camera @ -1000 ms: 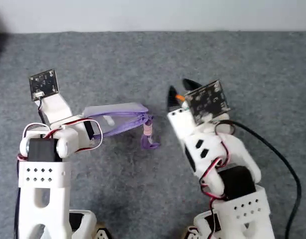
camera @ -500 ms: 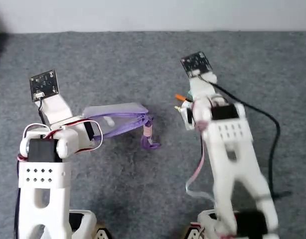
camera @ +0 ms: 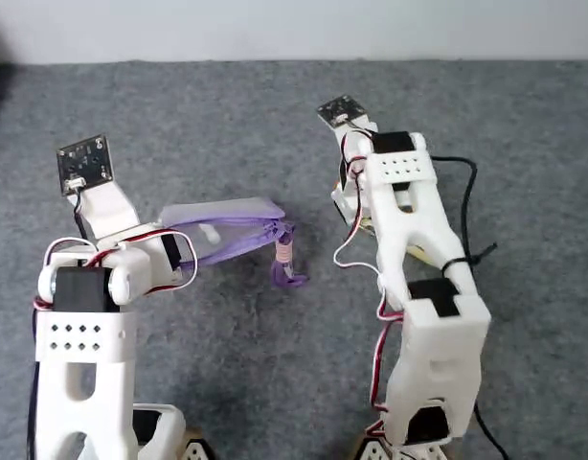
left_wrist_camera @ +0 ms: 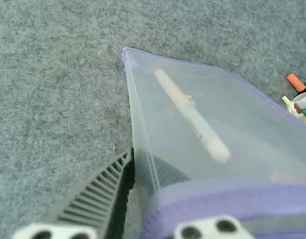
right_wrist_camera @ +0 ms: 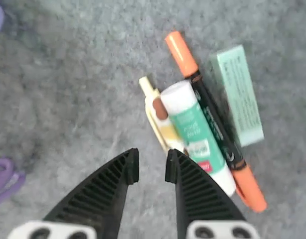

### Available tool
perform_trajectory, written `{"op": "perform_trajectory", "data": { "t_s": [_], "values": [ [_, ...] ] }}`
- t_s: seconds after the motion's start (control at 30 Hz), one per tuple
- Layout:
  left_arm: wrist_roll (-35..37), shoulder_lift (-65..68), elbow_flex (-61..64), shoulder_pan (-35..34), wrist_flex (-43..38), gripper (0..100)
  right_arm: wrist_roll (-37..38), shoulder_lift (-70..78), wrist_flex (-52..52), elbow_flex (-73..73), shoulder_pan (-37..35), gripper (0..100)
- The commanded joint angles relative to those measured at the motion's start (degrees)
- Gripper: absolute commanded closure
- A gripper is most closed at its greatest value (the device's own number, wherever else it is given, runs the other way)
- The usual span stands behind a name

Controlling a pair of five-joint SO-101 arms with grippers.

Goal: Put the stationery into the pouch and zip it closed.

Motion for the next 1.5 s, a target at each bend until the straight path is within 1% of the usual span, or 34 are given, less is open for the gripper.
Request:
{"op": "perform_trajectory", "data": {
  "t_s": [0.0,0.17,0.27,0.33,0.47,0.77,1.03,1.07,1.13,1.17,1.2,1.27,1.33,1.4,1.47],
  "values": [
    [0.7,-0.3,-0.1,0.2,0.5,99,1.1,2.1,1.8,-7.1,-1.2,90.5],
    [0.7,-0.3,-0.1,0.2,0.5,99,1.6,6.4,1.6,-10.1,-1.5,90.3],
    [0.7,-0.3,-0.1,0.3,0.5,99,4.7,9.0,1.6,-10.4,-1.1,90.3],
    [0.7,-0.3,-0.1,0.3,0.5,99,5.5,10.8,1.3,-11.3,-0.9,90.2],
    [0.7,-0.3,-0.1,0.3,0.5,99,5.7,14.5,-1.3,-15.0,0.1,90.4],
    [0.7,-0.3,-0.1,0.3,0.5,99,7.7,21.1,-0.7,-24.2,2.9,90.2],
    [0.7,-0.1,-0.1,0.3,0.3,99,7.6,23.1,5.0,-24.7,0.8,91.0],
    [0.7,-0.1,-0.1,0.3,0.3,99,7.6,23.3,5.6,-24.7,0.4,92.8],
    [0.7,-0.2,-0.1,0.3,0.4,99,7.6,23.3,6.6,-24.7,-0.1,99.6],
    [0.7,-0.2,-0.1,0.3,0.4,99,7.5,23.1,7.3,-24.7,-0.3,99.1],
    [0.7,-0.3,-0.1,0.3,0.5,99,7.5,22.6,8.0,-24.7,-0.3,97.7],
    [0.7,-0.3,-0.1,0.3,0.5,99,7.4,21.1,9.4,-24.7,-0.3,99.4],
    [0.7,-0.3,-0.1,0.3,0.5,99,7.4,18.5,11.1,-24.7,-0.3,99.0],
    [0.7,-0.1,-0.1,0.3,0.5,99,7.2,15.3,14.2,-24.7,-0.3,99.1],
    [0.7,0.1,0.5,0.2,0.4,99,4.8,12.0,19.7,-24.7,-0.8,99.1]
  ]
}}
